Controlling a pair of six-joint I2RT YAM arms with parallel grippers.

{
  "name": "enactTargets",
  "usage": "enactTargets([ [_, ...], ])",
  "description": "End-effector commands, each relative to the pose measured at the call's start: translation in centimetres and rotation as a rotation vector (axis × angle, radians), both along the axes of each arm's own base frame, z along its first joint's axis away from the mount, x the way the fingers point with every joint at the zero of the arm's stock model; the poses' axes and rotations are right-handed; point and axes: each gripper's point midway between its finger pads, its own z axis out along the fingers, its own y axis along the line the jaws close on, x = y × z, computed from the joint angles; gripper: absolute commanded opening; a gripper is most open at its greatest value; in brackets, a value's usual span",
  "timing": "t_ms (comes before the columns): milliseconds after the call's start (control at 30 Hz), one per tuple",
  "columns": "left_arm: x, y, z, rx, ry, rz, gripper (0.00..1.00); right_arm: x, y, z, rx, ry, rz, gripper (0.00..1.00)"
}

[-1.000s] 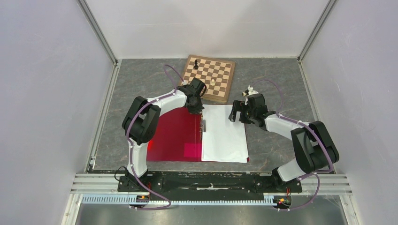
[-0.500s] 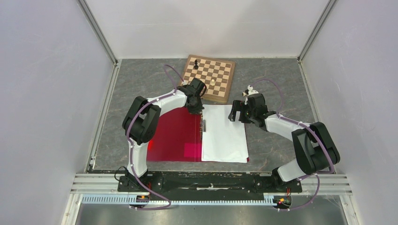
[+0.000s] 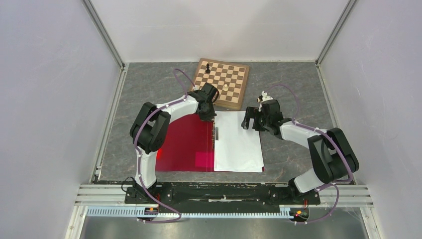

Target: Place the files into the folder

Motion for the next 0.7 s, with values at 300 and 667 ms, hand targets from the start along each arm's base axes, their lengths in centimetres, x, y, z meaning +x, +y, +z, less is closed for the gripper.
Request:
enactTargets([
  [300,0.6,-0.6,-0.4,-0.006,-0.011,-0.020,0.15,-0.2,1.4,0.0,0.015,-0.008,0.031,0.98],
  [667,1.2,-0.2,1.3,0.003,-0.047,-0.015,0.18,0.0,0.2,0.4,-0.041,-0.014,0.001,0.98],
])
